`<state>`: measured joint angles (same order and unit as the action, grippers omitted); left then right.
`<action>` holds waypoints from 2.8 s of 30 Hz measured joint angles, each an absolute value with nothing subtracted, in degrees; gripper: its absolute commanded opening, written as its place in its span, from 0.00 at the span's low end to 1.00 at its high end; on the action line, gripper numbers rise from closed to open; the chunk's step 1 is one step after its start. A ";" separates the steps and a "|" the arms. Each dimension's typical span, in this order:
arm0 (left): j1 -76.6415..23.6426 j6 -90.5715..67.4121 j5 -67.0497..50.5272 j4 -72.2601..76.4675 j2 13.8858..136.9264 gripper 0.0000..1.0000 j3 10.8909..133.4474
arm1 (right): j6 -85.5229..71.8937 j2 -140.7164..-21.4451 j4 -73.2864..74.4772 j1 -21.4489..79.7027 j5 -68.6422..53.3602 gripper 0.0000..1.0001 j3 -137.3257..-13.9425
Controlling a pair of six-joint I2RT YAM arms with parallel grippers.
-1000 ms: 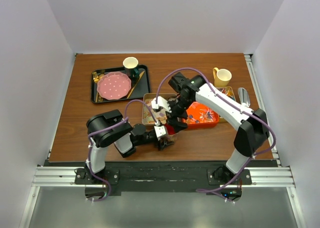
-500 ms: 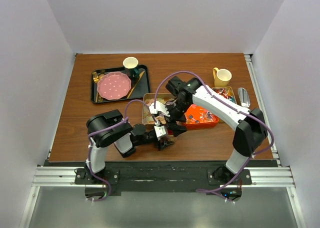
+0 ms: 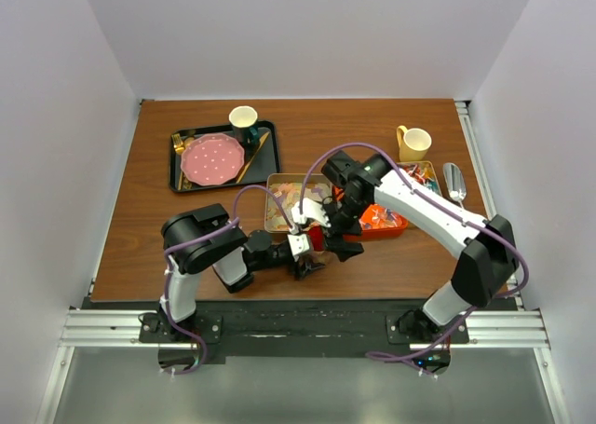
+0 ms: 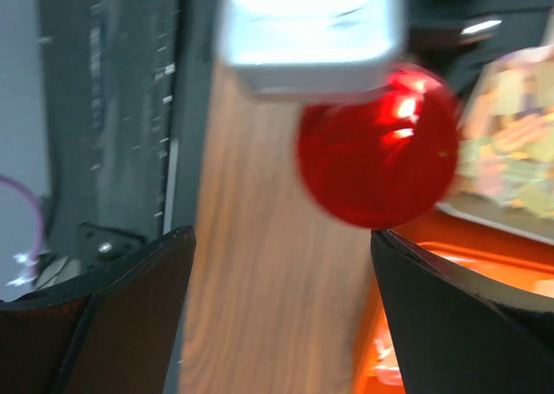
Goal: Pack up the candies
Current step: Screw the bottle lid onto the packing bottle.
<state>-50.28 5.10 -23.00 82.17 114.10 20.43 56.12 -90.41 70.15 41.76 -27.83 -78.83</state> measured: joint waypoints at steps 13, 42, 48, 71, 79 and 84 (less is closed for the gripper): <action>-50.26 5.08 -23.03 82.19 114.26 0.00 20.58 | 55.70 -92.66 72.97 36.56 -28.05 0.86 -84.58; -50.24 5.08 -23.75 82.06 114.54 0.00 21.12 | 59.51 -98.67 73.41 41.10 -32.56 0.86 -87.64; -50.26 5.08 -24.08 82.13 114.65 0.00 21.12 | 58.98 -93.89 72.93 40.73 -29.71 0.86 -82.81; -49.98 4.05 -24.47 82.26 115.20 0.00 21.80 | 54.81 -95.11 75.48 38.74 -31.20 0.87 -90.37; -49.98 4.05 -24.47 82.24 115.22 0.00 21.82 | 54.08 -100.36 73.97 41.71 -32.51 0.87 -91.77; -49.95 4.05 -24.45 82.24 115.22 0.00 21.82 | 54.30 -101.25 73.71 41.85 -32.53 0.87 -91.77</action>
<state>-49.95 4.05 -24.45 82.24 115.22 21.82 54.30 -101.25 73.71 41.85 -32.53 -91.77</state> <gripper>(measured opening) 0.750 0.866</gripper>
